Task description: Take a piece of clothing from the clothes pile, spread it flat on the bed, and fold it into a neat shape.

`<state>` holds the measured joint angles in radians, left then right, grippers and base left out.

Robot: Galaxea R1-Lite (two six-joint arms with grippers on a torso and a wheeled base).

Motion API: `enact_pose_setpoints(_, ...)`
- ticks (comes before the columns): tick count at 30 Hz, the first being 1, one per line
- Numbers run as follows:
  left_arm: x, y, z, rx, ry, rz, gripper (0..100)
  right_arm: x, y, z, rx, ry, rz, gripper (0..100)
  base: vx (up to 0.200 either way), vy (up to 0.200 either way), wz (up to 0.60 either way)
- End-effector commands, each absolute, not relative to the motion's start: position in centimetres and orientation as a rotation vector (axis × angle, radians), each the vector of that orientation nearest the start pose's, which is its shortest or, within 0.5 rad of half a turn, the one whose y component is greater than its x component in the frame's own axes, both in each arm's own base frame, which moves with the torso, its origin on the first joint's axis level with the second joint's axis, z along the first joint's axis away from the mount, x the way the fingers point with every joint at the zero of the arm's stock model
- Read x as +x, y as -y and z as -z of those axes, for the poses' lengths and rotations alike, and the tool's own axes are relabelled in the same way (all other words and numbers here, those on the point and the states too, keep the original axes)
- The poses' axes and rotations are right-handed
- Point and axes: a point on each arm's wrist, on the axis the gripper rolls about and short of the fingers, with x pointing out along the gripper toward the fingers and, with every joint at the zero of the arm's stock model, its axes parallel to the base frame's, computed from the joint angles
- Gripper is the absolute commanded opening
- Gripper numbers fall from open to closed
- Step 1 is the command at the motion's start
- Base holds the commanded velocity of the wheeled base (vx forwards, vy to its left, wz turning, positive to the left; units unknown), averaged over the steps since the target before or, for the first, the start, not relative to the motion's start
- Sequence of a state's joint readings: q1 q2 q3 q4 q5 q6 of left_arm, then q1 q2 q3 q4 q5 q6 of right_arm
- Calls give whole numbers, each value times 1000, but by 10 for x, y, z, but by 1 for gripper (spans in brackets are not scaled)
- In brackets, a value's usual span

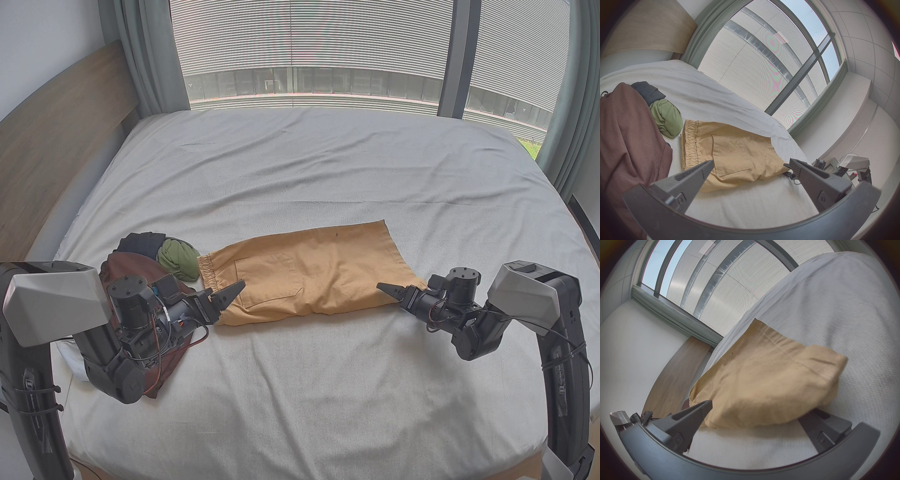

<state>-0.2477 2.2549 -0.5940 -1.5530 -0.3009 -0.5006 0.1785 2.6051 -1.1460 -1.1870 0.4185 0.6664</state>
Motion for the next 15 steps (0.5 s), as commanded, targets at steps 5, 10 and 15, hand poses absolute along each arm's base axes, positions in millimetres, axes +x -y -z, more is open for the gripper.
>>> enact_pose_setpoints(5,338,92,-41,-490,-243,508,100,464,-95,32,672,-433,-484,100,0,0,0)
enact_pose_setpoints(10,338,92,-41,-490,-242,509,100,472,-107,34,667,-444,-500,100,0,0,0)
enact_pose_setpoints(15,338,92,-42,-491,-241,509,100,475,-118,34,660,-431,-515,100,0,0,0)
